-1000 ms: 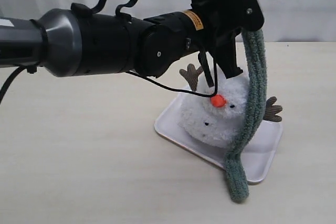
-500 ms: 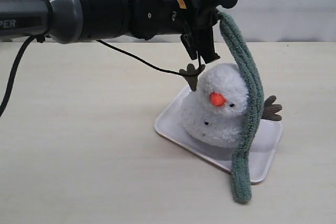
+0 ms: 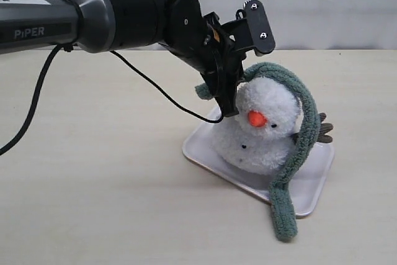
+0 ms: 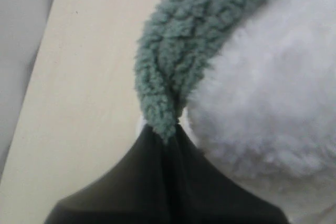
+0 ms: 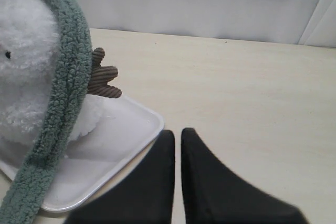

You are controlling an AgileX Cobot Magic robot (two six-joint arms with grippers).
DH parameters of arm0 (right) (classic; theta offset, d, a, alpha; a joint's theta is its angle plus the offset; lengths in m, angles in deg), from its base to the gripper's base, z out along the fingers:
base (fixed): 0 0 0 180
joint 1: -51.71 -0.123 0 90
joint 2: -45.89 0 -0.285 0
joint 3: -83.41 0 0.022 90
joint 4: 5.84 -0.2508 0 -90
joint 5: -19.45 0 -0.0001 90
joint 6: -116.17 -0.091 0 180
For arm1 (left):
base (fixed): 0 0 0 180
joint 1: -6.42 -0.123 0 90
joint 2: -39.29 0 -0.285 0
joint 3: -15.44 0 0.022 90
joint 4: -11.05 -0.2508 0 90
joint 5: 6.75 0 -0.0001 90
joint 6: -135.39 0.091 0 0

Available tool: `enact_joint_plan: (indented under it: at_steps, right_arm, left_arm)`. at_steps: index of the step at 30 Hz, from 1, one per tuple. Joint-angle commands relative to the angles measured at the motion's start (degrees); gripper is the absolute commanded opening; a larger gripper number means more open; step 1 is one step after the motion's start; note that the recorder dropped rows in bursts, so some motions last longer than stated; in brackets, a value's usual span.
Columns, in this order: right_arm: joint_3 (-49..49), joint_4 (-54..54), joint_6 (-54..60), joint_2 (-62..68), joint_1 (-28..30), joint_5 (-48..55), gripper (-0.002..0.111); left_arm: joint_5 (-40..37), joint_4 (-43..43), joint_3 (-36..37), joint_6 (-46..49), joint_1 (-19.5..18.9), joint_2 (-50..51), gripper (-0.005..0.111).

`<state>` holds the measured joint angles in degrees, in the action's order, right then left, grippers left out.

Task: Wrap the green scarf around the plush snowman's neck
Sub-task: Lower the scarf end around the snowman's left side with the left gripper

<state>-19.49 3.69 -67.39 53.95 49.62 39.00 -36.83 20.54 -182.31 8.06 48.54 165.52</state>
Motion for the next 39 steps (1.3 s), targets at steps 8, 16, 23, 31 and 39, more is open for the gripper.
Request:
enact_joint_plan:
  at_steps: [8, 16, 23, 31, 39]
  right_arm:
    - [0.1, -0.1, 0.5, -0.3, -0.1, 0.1, 0.004]
    - [0.1, -0.1, 0.5, -0.3, -0.1, 0.1, 0.004]
    - [0.1, -0.1, 0.5, -0.3, -0.1, 0.1, 0.004]
    - [0.1, -0.1, 0.5, -0.3, -0.1, 0.1, 0.004]
    - [0.1, -0.1, 0.5, -0.3, -0.1, 0.1, 0.004]
  left_arm:
    - [-6.4, -10.5, -0.6, -16.9, 0.1, -0.1, 0.0]
    - [-8.4, -2.6, -0.6, -16.9, 0.2, -0.1, 0.0]
    - [-17.2, 0.2, -0.6, -17.0, 0.2, -0.1, 0.0]
    - [-14.7, 3.8, -0.6, -17.0, 0.2, -0.1, 0.0]
    - [-17.9, 4.5, -0.4, -17.0, 0.2, 0.9, 0.0]
